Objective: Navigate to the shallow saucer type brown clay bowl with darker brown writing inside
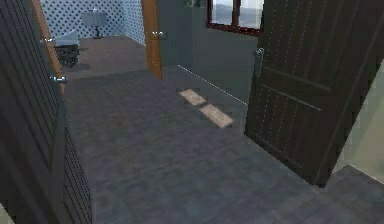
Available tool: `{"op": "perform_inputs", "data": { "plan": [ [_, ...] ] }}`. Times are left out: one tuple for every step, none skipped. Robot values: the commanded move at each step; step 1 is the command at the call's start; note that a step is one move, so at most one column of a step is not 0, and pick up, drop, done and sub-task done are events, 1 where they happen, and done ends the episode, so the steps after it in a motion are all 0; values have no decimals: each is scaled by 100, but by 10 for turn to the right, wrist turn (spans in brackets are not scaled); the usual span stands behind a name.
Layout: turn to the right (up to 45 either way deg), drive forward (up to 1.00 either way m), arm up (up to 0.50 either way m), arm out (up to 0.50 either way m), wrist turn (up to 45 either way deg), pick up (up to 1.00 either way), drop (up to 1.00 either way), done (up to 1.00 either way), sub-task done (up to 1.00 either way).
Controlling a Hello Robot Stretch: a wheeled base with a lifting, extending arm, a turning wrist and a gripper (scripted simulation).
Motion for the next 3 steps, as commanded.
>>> {"op": "perform_inputs", "data": {
  "plan": [
    [-30,0,0,0,0,0,0,0,0],
    [0,100,0,0,0,0,0,0,0],
    [-30,0,0,0,0,0,0,0,0]
  ]
}}
